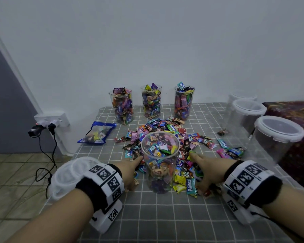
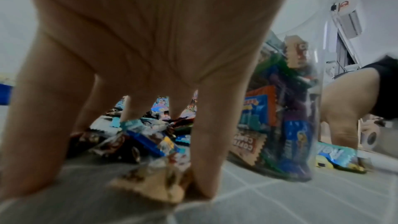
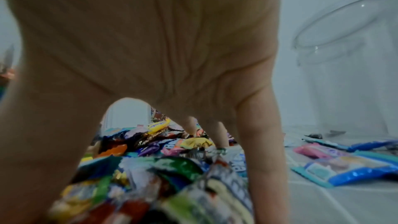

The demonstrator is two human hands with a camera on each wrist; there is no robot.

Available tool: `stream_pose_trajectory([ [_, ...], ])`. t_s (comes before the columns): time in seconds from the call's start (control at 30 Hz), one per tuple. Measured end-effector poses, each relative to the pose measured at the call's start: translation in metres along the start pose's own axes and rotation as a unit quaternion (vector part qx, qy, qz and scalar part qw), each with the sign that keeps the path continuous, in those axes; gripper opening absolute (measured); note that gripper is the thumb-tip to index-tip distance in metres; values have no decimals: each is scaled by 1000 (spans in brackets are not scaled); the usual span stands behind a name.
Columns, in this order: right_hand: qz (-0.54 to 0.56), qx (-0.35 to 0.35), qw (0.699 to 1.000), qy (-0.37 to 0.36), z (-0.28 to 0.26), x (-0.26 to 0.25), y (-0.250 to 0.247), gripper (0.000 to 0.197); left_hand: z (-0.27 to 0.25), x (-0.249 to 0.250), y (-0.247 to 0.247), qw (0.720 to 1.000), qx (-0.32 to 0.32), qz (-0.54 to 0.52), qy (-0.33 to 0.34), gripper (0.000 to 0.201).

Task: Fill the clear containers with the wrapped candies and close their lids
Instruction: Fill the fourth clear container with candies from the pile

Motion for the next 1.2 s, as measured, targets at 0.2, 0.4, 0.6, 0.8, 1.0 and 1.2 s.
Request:
stream_pose_trajectory([
  [0.2, -51, 12, 999, -11, 10, -8, 3, 101, 15, 2, -6, 998, 31, 52, 3, 74],
  [0.4, -44, 56, 996, -57, 12, -9, -1, 67, 19, 0, -9, 995, 55, 80, -13, 48],
  [0.6, -37, 100, 992, -73, 13, -11, -6, 47, 20, -5, -15, 993, 102, 31, -44, 34],
  [0.8, 8, 139, 987, -85, 11, -9, -11, 31, 18, -8, -19, 987, 140, -12, -74, 25],
  [1.0, 56, 171, 978, -105, 6, -5, -18, 25, 14, -8, -24, 980, 182, -17, -83, 24],
  [1.2, 129, 210, 961, -128, -1, -1, -27, 17, 9, -13, -28, 970, 217, -60, -92, 20],
])
Point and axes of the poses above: each hand's wrist, its own z-axis towards the middle knuckle, its own y-axis out of the palm, x = y × z, the point moved 6 cm from there along z, towards the middle knuckle, and after that the axes turned 14 degrees about z, right-handed, at the moved point
